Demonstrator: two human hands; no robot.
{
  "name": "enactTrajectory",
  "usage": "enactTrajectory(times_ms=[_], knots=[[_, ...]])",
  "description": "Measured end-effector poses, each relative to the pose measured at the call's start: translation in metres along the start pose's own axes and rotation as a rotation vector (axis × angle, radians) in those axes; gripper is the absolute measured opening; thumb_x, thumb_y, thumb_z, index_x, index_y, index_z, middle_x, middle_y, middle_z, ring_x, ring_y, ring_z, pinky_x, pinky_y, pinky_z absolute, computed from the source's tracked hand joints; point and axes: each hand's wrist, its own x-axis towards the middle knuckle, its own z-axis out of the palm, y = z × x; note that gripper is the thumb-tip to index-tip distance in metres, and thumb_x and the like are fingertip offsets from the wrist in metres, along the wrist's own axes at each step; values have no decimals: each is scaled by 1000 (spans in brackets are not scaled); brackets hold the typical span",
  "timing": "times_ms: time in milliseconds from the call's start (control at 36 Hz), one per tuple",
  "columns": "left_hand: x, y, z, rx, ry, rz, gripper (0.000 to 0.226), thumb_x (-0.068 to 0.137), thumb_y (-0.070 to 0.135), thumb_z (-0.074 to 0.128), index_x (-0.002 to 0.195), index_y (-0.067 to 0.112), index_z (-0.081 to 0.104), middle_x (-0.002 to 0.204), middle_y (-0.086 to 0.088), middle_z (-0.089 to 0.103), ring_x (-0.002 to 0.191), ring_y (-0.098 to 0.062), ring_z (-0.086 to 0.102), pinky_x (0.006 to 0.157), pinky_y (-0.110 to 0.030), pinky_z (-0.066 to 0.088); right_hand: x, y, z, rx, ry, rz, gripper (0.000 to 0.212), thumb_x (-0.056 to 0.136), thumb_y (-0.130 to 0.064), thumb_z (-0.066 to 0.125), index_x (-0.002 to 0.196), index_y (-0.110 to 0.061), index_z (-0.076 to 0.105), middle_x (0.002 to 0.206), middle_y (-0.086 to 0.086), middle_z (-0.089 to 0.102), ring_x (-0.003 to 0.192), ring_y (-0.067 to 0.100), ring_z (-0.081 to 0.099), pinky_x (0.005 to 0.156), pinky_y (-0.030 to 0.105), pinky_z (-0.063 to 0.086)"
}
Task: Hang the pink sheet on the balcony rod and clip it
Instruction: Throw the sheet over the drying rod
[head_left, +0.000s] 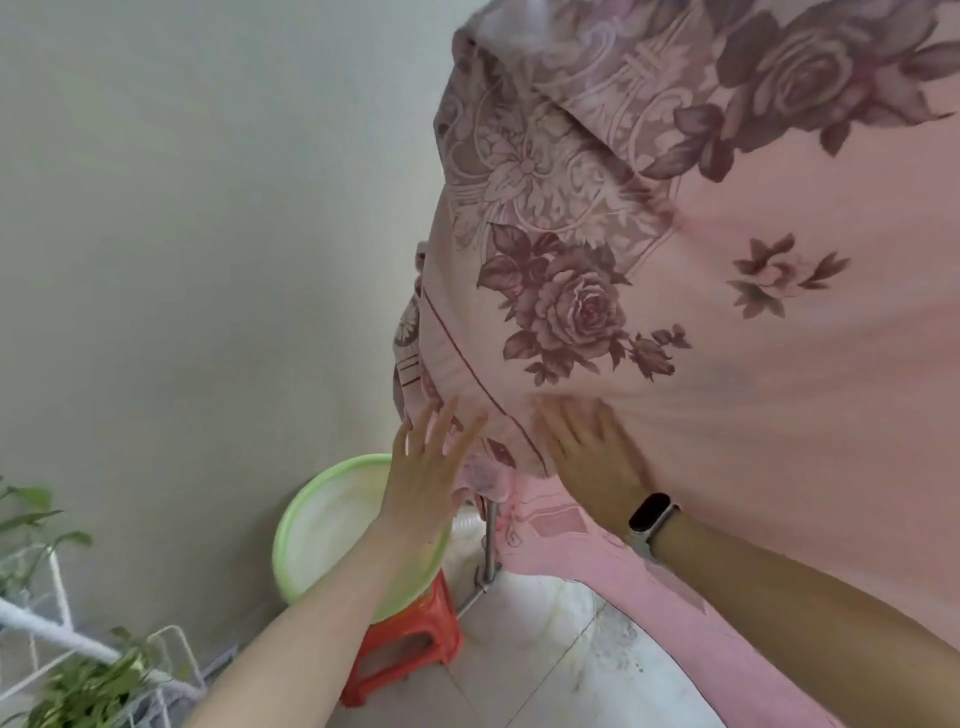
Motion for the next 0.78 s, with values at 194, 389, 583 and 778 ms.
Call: enactTrajectory(times_ms=[194,389,583,778], knots=[[55,-15,-6,-274,202,89,86,73,73,44,141,26,20,150,-16,22,138,-35,19,110,-52,22,16,58,-66,668,132,346,28,80,-3,56,107,-9,55,77,19,66,70,37,62,54,37,43],[110,-14,-73,-769,162,105,51,93,41,28,108,3,57,78,-17,67,71,-33,64,64,-42,51,26,97,-127,775,572,514,28,81,1,48,108,-6,53,95,18,67,82,34,65,67,45,53],[156,-32,-154,-732,401,298,24,97,19,38,100,3,55,73,-12,62,62,-23,53,57,-30,36,11,77,-145,261,534,284,77,73,-63,52,134,-18,37,108,7,62,56,19,61,36,24,39],[178,-28,-187,-877,393,361,17,95,17,45,95,9,60,75,-1,64,70,-18,60,63,-26,44,43,51,-141,294,315,518,75,75,-53,59,132,-7,41,74,7,69,59,30,64,44,28,40]])
